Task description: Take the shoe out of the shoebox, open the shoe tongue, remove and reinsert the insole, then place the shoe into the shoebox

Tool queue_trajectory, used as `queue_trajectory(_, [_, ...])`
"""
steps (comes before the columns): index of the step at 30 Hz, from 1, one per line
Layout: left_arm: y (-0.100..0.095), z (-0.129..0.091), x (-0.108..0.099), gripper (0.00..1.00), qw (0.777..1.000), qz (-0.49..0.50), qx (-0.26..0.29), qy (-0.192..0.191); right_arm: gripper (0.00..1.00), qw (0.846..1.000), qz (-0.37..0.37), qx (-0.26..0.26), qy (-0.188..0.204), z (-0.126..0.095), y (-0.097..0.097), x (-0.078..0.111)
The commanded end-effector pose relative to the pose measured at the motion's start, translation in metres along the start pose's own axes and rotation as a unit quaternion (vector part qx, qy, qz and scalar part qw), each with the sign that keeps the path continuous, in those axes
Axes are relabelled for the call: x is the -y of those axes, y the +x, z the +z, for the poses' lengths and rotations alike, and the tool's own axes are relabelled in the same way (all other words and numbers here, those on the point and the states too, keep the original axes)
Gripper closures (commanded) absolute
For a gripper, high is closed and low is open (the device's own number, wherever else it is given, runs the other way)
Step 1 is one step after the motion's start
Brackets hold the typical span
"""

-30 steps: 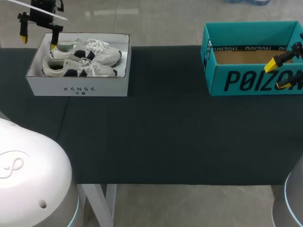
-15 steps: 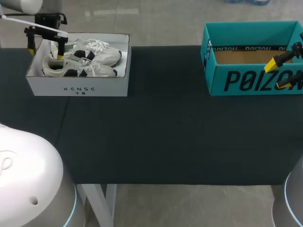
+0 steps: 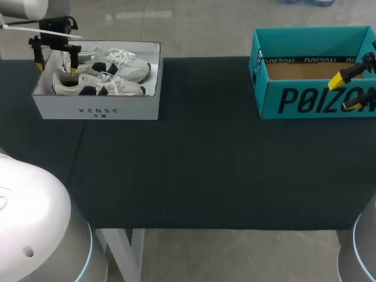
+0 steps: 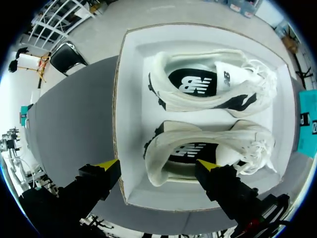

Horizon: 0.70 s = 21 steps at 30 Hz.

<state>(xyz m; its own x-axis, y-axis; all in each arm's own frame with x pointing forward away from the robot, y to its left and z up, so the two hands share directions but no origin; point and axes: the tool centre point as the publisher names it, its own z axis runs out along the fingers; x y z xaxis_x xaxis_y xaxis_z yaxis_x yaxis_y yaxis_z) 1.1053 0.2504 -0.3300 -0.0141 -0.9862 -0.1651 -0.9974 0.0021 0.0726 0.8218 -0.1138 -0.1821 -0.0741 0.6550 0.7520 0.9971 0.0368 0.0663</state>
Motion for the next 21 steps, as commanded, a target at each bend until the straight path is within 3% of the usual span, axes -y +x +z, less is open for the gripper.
queue_trajectory(1, [-0.0023,0.0104,0.008,0.0,1.0,0.008,-0.011,-0.008,0.0,1.0,0.0,0.002,0.001,0.0003,0.0,-0.0005])
queue_trajectory(4, [-0.002,0.0137,0.0082,0.03,1.0,0.013,-0.011,-0.016,0.0,1.0,0.0,0.002,0.001,0.0003,0.0,-0.0005])
queue_trajectory(7, [-0.0013,0.0142,0.0066,0.0,1.0,0.019,-0.012,-0.013,0.0,1.0,0.0,0.002,0.001,0.0003,0.0,-0.0005])
queue_trajectory(13, [0.0015,0.0146,0.0019,0.07,1.0,0.026,-0.013,-0.009,0.0,1.0,0.0,0.002,0.001,0.0003,0.0,-0.0005])
queue_trajectory(15, [0.0019,0.0161,0.0012,0.13,1.0,0.025,-0.013,-0.009,0.0,1.0,0.0,0.002,0.001,0.0003,0.0,-0.0005])
queue_trajectory(17, [0.0017,0.0172,0.0005,0.45,1.0,0.024,-0.016,-0.009,0.0,1.0,0.0,0.002,0.001,0.0003,0.0,-0.0005])
queue_trajectory(19, [0.0016,0.0181,0.0003,0.38,1.0,0.024,-0.017,-0.01,0.0,1.0,0.0,0.002,0.001,0.0003,0.0,-0.0005])
queue_trajectory(21, [0.0019,0.0193,0.0004,0.41,0.999,0.024,-0.018,-0.013,0.0,1.0,0.0,0.002,0.001,0.0003,0.0,-0.0005])
